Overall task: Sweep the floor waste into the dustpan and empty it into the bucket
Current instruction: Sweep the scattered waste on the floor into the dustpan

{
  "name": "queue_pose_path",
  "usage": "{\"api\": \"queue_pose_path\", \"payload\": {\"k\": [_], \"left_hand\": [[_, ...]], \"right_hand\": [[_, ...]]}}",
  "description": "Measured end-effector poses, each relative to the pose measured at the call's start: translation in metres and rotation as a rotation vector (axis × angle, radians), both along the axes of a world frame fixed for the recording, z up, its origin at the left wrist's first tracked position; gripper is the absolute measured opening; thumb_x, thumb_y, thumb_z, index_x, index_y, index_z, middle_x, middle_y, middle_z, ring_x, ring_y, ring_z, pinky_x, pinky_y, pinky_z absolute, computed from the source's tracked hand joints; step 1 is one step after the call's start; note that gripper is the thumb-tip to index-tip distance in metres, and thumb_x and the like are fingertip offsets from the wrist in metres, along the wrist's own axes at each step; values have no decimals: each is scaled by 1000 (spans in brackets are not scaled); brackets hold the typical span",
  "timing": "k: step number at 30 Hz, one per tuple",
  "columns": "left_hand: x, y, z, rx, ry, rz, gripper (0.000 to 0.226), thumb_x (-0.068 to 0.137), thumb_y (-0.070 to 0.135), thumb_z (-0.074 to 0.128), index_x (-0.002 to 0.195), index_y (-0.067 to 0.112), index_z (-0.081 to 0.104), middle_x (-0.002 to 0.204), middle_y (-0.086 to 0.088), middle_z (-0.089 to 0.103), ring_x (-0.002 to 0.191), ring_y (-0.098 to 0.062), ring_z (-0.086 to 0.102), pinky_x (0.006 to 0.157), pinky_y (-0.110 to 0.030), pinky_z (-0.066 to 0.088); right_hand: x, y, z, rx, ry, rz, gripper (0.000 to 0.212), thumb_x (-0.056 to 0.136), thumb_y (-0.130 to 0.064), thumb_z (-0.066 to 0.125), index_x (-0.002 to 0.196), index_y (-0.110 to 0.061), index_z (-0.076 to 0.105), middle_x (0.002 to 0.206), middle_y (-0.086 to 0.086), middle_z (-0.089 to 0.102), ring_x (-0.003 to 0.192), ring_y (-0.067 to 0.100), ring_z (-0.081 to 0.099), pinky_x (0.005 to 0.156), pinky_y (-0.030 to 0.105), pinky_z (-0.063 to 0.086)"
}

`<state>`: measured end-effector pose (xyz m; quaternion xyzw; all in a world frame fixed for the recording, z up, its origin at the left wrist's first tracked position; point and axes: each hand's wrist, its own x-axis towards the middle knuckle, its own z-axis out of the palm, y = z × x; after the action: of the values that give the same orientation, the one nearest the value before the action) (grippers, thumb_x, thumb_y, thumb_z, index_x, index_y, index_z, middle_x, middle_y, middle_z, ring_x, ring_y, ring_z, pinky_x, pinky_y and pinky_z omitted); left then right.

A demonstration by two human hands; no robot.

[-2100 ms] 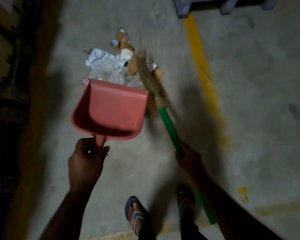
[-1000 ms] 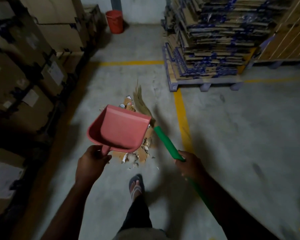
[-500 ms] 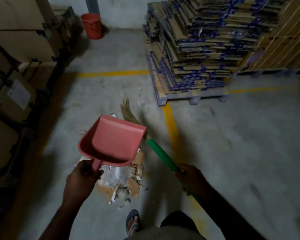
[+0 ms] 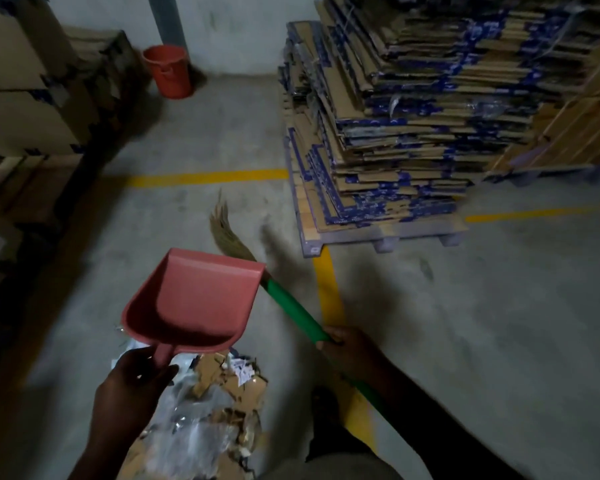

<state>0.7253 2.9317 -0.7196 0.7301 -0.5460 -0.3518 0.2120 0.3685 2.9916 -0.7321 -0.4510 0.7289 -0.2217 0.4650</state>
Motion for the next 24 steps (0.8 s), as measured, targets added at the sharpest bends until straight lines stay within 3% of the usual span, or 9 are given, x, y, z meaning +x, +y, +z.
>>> {"api": "queue_pose_path", "payload": {"k": [4,8,12,15,19,24], "left_hand": [[-58,-56,12,-11,-15,85,35,75,35,83,104,32,64,84,6,74,83,-23,68,76,-41,53],[-94,-110,23,-29,6,144,34,78,26,82,107,26,63,85,5,73,84,-22,68,77,-38,51],[-106,-170,22,-25,54,243,32,77,25,82,102,32,63,89,8,72,84,-16,69,75,-36,53],[-107,-217,11,-21,50,312,30,79,30,81,103,31,64,88,8,73,85,-15,68,68,-32,49],[-106,-301,1,-11,57,363,21,80,34,79,86,40,61,78,10,73,82,-14,66,75,-38,49],[-90,-407,4,20,-5,431,35,78,28,82,108,26,65,84,7,72,77,-16,66,66,-34,45]], "right_hand": [[-56,-88,13,-1,-27,63,21,91,-29,60,109,-23,68,55,-3,57,46,9,57,48,33,50],[-80,-178,17,-17,-47,134,17,89,-31,61,104,-33,68,58,1,58,44,17,58,42,30,48],[-80,-268,13,23,-89,207,14,91,-30,61,98,-40,67,57,3,60,45,23,59,43,30,47],[-76,-339,3,68,-115,245,20,92,-28,62,109,-38,63,59,2,63,47,24,60,43,30,47],[-66,-441,-6,114,-132,263,26,92,-27,62,116,-36,61,66,6,60,48,25,60,42,28,46],[-43,-569,3,127,-113,348,30,92,-30,61,121,-35,62,66,5,60,45,19,59,41,27,46]]}}
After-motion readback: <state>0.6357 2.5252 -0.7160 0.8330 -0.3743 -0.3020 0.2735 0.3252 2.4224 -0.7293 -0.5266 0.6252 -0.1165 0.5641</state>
